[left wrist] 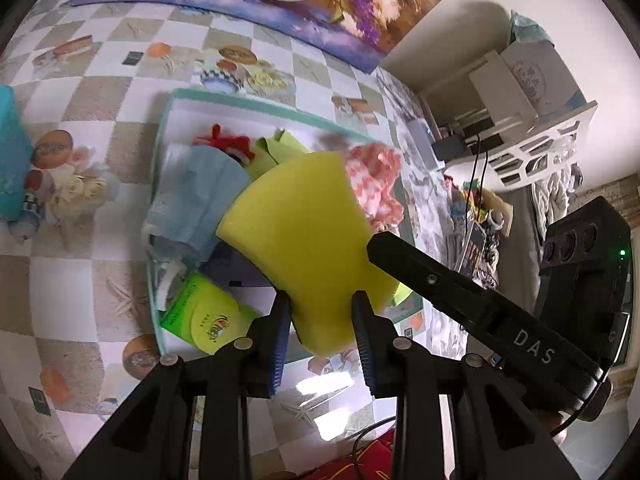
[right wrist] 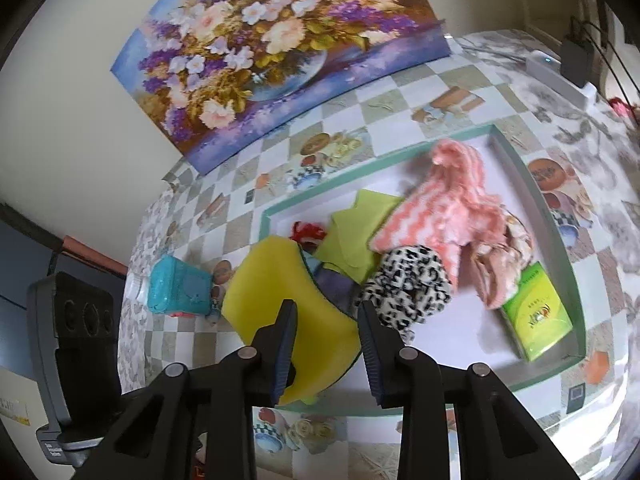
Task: Organize soft objects
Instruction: 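Carry the sponge with the left tool over the tray and open it, then withdraw both open tools back from the tray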
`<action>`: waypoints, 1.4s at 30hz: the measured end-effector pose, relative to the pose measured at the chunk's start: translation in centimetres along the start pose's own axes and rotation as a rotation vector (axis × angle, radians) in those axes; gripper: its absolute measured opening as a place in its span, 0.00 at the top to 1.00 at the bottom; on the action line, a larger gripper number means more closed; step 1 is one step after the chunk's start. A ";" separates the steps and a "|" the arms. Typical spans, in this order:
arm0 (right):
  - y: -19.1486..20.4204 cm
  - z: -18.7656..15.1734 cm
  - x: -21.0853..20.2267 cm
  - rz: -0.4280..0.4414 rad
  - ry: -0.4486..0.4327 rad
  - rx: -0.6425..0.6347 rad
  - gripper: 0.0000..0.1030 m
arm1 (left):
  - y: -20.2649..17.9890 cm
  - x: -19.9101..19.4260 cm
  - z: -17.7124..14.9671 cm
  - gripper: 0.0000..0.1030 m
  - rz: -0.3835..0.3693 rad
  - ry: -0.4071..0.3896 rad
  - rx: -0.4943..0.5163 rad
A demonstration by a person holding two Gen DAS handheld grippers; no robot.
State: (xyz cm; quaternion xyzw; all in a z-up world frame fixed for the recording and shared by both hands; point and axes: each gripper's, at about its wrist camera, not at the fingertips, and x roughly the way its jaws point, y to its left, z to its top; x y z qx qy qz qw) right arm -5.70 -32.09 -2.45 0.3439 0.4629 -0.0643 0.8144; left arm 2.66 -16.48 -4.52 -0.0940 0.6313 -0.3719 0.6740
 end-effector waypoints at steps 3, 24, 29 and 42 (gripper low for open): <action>-0.7 -0.1 0.5 -0.001 0.021 0.022 0.68 | 0.4 1.0 0.1 0.68 0.037 0.021 -0.008; 2.3 -2.1 -0.6 -0.143 -0.015 -0.094 0.68 | 1.7 -4.3 -1.3 0.47 0.323 -0.134 0.010; 3.4 -3.2 -0.6 -0.170 -0.016 -0.128 0.68 | 2.9 -6.3 -1.6 0.34 0.494 -0.222 0.004; 4.8 -5.1 0.5 -0.245 0.014 -0.175 0.65 | 6.5 -10.2 -3.4 0.11 0.732 -0.337 -0.011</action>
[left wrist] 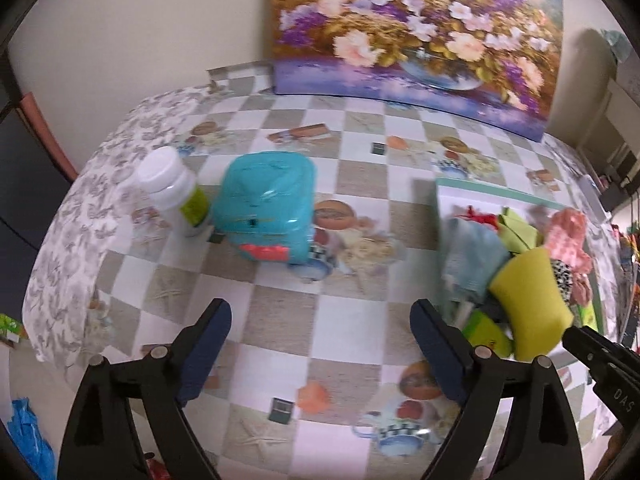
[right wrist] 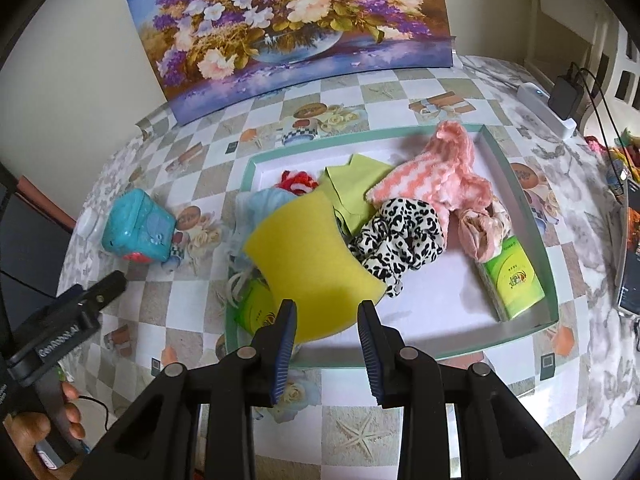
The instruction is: Organize soft objects
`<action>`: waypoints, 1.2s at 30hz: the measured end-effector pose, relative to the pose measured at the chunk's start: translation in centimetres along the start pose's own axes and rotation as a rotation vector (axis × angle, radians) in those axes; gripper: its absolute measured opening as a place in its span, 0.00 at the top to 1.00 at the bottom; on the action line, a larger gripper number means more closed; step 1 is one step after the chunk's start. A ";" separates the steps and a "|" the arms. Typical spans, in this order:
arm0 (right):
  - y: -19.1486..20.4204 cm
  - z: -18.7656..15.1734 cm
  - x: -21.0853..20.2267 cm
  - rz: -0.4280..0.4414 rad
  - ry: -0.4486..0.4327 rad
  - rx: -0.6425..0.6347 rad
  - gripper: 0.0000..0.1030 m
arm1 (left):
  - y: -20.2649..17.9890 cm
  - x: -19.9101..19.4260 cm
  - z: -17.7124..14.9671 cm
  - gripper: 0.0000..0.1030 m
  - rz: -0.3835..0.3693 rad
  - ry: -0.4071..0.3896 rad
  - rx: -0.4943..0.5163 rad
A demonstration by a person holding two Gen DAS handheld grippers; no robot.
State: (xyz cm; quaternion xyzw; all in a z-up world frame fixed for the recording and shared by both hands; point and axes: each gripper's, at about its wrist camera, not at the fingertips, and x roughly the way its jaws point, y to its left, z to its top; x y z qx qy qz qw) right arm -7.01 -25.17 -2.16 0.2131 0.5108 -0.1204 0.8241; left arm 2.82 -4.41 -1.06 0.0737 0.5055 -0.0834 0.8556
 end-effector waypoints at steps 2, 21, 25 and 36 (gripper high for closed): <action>0.2 -0.1 0.0 -0.010 -0.001 -0.003 0.52 | 0.7 -0.1 -0.2 0.11 0.013 -0.007 -0.013; 2.4 -0.7 0.1 -0.112 -0.041 -0.091 0.00 | 2.1 0.3 -1.3 0.05 -0.010 0.016 -0.025; 2.7 -0.8 0.5 -0.134 -0.027 -0.101 0.00 | 2.0 0.2 -1.3 0.05 -0.032 0.015 -0.013; 2.7 -1.4 -0.1 -0.183 -0.039 -0.077 0.00 | 0.7 -1.2 -1.5 0.05 -0.055 -0.008 0.025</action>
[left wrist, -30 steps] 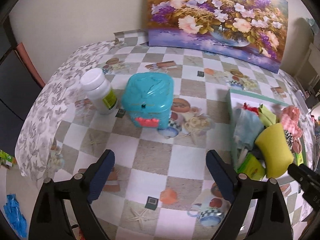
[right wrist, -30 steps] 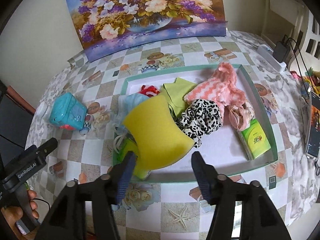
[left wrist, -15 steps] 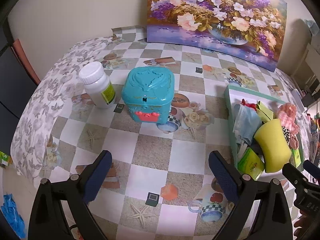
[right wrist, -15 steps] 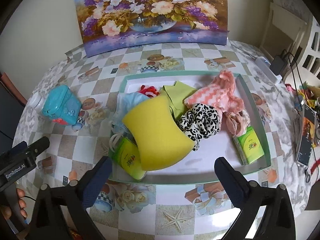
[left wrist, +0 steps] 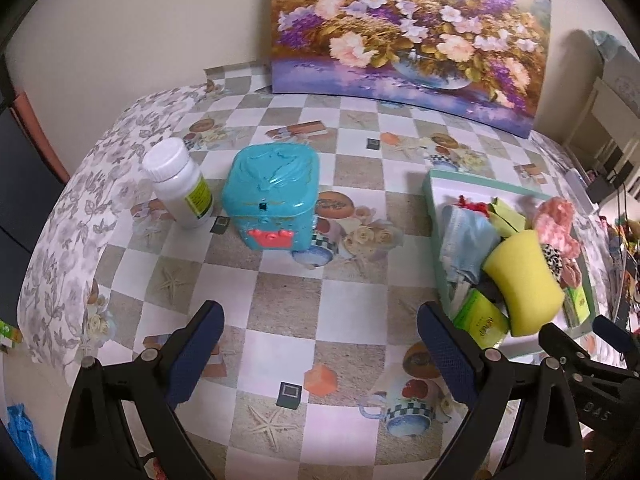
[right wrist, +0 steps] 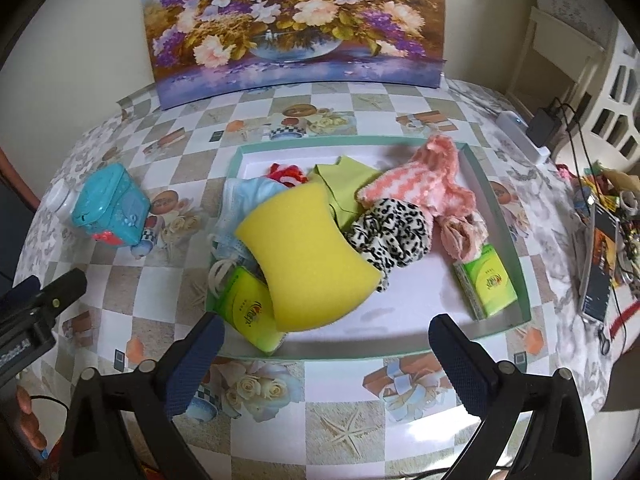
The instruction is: Organize soft objects
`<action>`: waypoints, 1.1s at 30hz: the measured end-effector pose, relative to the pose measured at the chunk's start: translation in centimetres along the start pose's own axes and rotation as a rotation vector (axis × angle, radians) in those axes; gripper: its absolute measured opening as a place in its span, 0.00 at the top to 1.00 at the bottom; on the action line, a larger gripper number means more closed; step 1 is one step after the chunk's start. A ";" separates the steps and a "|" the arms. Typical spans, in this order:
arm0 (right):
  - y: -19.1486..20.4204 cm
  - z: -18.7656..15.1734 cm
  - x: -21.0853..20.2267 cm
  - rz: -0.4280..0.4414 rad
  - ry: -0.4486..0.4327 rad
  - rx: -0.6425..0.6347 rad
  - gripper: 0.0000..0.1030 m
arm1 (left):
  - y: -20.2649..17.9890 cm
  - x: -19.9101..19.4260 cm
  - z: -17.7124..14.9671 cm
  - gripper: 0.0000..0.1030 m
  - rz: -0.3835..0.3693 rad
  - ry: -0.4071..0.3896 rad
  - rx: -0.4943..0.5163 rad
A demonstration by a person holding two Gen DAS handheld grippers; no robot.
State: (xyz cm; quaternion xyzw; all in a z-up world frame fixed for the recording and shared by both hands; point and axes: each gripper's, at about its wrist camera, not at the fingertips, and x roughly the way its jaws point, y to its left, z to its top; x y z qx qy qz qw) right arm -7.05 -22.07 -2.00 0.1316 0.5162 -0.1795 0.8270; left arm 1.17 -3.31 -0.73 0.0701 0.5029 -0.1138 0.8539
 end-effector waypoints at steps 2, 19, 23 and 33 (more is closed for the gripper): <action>0.0 -0.1 0.0 -0.017 0.004 0.007 0.00 | -0.1 -0.2 0.0 0.05 -0.007 -0.005 0.012; 1.5 0.0 0.7 -0.018 0.009 -0.049 0.00 | 1.1 0.6 -0.2 0.05 -0.009 0.037 -0.038; 1.9 0.0 0.6 -0.013 -0.006 -0.071 0.00 | 1.0 0.6 -0.2 0.05 0.076 0.021 -0.025; 2.4 0.4 0.1 -0.013 -0.048 -0.091 0.00 | 0.4 0.8 -0.2 0.05 0.216 0.000 0.016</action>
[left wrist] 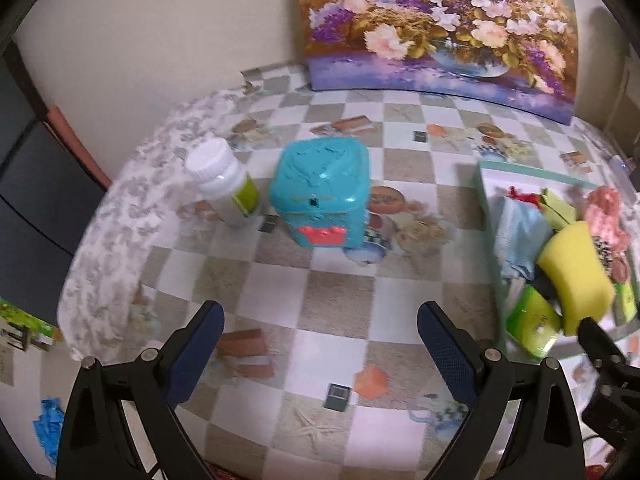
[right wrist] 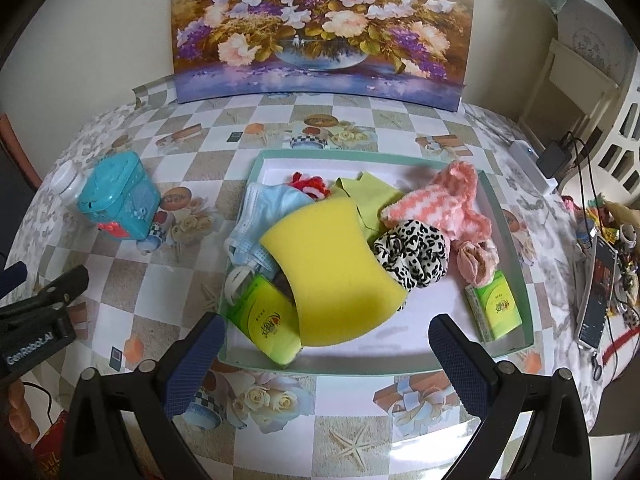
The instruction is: Organize soft objects
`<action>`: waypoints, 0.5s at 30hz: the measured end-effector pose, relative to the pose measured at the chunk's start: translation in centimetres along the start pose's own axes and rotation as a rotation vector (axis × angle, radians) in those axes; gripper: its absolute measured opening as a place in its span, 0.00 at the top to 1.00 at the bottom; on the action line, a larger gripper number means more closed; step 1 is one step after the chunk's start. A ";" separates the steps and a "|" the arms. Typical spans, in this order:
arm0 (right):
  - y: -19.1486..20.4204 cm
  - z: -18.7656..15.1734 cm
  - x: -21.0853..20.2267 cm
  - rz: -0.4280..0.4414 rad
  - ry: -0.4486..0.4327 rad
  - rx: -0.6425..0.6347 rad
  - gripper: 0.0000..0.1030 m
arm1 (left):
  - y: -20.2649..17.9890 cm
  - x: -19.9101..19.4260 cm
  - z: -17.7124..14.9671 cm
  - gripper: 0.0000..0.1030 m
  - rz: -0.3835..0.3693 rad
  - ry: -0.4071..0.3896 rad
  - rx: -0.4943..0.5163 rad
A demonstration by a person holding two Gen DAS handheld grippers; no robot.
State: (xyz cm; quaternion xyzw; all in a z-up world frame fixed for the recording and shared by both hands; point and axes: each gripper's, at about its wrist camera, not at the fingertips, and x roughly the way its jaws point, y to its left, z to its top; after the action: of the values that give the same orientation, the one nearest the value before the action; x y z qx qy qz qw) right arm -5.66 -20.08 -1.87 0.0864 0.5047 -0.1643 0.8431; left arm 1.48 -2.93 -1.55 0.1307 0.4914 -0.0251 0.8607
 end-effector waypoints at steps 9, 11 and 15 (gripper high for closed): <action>-0.2 0.1 0.3 0.000 -0.001 0.002 0.00 | -0.3 0.9 -0.1 0.05 0.044 0.018 0.005; -0.1 0.1 0.4 -0.004 0.001 -0.007 0.00 | -0.4 1.2 0.0 0.05 0.057 0.020 0.010; -0.2 0.0 0.6 -0.002 0.006 -0.006 0.00 | -0.4 1.9 -0.1 0.05 0.065 0.051 0.012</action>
State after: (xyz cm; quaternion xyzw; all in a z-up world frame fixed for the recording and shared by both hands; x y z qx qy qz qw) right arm -5.45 -20.42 -2.40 0.0839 0.5078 -0.1633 0.8417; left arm 2.26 -3.09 -3.29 0.1522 0.5087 0.0035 0.8474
